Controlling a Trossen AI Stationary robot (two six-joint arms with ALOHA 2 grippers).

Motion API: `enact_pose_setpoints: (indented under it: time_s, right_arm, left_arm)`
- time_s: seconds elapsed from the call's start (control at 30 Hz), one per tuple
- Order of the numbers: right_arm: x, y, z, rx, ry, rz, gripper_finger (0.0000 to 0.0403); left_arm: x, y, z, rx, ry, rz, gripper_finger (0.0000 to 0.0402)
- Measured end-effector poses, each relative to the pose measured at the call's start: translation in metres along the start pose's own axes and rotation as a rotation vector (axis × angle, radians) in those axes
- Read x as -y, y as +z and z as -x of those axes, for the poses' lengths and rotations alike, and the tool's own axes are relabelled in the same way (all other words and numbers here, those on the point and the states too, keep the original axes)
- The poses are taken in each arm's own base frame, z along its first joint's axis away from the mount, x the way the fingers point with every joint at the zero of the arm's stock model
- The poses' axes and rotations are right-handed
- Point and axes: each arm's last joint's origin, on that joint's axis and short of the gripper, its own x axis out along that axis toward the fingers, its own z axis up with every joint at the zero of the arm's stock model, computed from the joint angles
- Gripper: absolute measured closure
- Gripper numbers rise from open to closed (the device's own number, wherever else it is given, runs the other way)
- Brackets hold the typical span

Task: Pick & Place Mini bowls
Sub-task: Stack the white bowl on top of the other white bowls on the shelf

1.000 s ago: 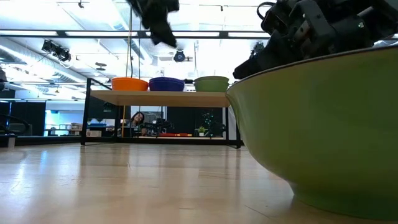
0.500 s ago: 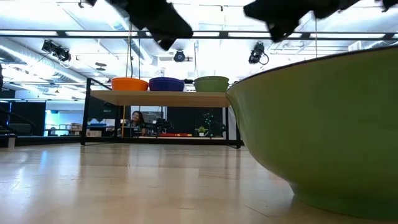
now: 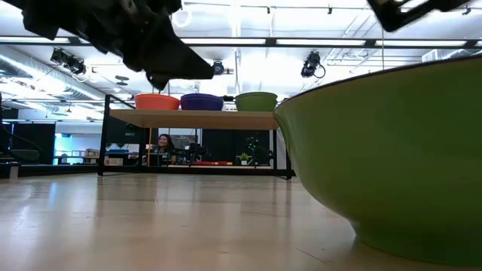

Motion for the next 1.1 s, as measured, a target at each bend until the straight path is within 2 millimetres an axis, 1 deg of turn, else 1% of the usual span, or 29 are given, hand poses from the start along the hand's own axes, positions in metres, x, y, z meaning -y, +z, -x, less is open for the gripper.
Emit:
enact_pose_setpoints:
  time_s: [0.07, 0.2, 0.27, 0.4, 0.5, 0.73, 0.83, 0.93, 1.1]
  right_arm:
    - [-0.008, 0.000, -0.008, -0.087, -0.004, 0.042, 0.0234]
    - [-0.021, 0.004, -0.020, -0.190, -0.007, 0.076, 0.0234]
    - [-0.026, 0.002, -0.027, -0.207, -0.023, 0.089, 0.0234]
    - [-0.029, -0.006, -0.039, -0.237, -0.083, 0.117, 0.0244]
    - [-0.028, -0.007, -0.040, -0.236, -0.111, 0.123, 0.0265]
    - [-0.027, -0.009, -0.041, -0.237, -0.129, 0.129, 0.0345]
    - [-0.027, -0.012, -0.041, -0.246, -0.129, 0.146, 0.0371]
    - [-0.026, -0.013, -0.042, -0.245, -0.148, 0.164, 0.0384]
    - [-0.024, -0.013, -0.041, -0.236, -0.205, 0.194, 0.0390]
  left_arm:
    - [-0.002, -0.002, 0.000, 0.003, 0.026, 0.024, 0.0379]
    - [-0.002, -0.003, 0.001, -0.002, 0.032, 0.038, 0.0377]
    - [-0.001, -0.003, 0.001, -0.002, 0.029, 0.040, 0.0377]
    - [0.001, -0.004, 0.002, -0.007, 0.021, 0.035, 0.0376]
    - [0.003, -0.005, 0.003, -0.007, 0.017, 0.032, 0.0376]
    - [0.005, -0.005, 0.004, -0.010, 0.006, 0.029, 0.0376]
    - [0.007, -0.006, 0.004, -0.011, 0.001, 0.027, 0.0376]
    - [0.007, -0.006, 0.004, -0.011, -0.001, 0.027, 0.0376]
    - [0.007, -0.006, 0.004, -0.011, 0.000, 0.026, 0.0376]
